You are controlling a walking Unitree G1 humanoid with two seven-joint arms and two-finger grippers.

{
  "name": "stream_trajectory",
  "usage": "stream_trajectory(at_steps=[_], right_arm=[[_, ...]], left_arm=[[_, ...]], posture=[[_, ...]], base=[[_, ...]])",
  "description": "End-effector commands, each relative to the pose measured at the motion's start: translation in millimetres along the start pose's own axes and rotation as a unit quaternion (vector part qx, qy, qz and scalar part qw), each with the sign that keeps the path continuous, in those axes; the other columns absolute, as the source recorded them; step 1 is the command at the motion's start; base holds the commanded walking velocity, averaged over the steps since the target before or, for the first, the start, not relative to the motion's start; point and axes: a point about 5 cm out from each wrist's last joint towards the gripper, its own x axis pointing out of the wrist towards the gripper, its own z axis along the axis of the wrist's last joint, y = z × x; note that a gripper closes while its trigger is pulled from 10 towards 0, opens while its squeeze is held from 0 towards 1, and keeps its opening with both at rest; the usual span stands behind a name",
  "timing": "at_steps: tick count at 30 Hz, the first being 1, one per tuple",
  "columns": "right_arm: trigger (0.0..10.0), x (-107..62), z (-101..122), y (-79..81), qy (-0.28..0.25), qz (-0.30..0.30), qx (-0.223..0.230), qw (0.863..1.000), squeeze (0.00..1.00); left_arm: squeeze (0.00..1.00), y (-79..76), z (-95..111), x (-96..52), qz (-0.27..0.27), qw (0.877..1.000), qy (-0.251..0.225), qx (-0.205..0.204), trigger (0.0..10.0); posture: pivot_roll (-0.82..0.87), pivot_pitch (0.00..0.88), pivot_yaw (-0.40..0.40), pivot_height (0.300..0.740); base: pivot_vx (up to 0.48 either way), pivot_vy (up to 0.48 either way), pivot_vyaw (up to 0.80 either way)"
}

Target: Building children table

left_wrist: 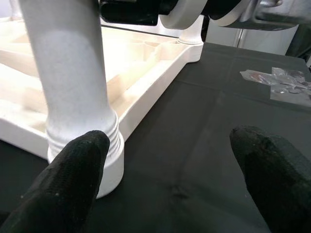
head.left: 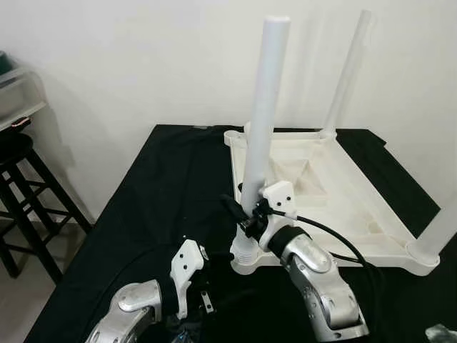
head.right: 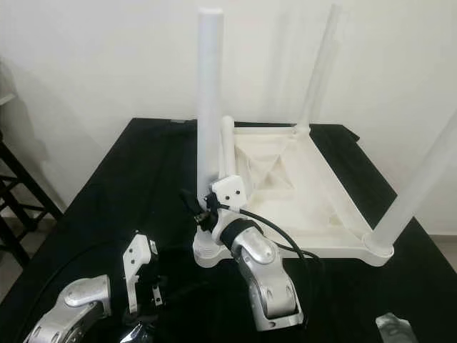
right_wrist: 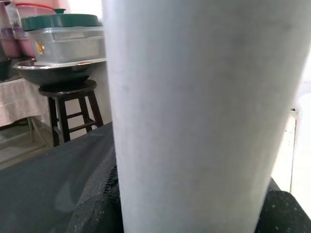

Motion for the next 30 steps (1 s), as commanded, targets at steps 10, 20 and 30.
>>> stream_trajectory(at_steps=[10,20,30], right_arm=[[10.0,9.6,-1.0,-25.5,0.035,0.102,-0.008,0.994,1.0],[10.0,20.8,34.4,-58.3,0.046,0.287,-0.074,0.954,0.0],[0.0,25.7,44.0,-77.8,0.022,0.351,-0.024,0.936,0.0]], left_arm=[[0.0,2.1,-1.2,2.8,0.004,1.0,0.004,0.0,10.0],[0.0,3.5,-2.9,6.7,0.009,1.0,0.004,0.003,10.0],[0.0,5.0,-4.3,7.6,0.011,1.0,0.006,0.007,10.0]], posture=[[-0.06,0.01,-0.001,0.74],[-0.05,0.0,-0.021,0.74],[-0.03,0.0,-0.023,0.74]], base=[[0.0,0.0,0.0],[0.0,0.0,0.0],[0.0,0.0,0.0]])
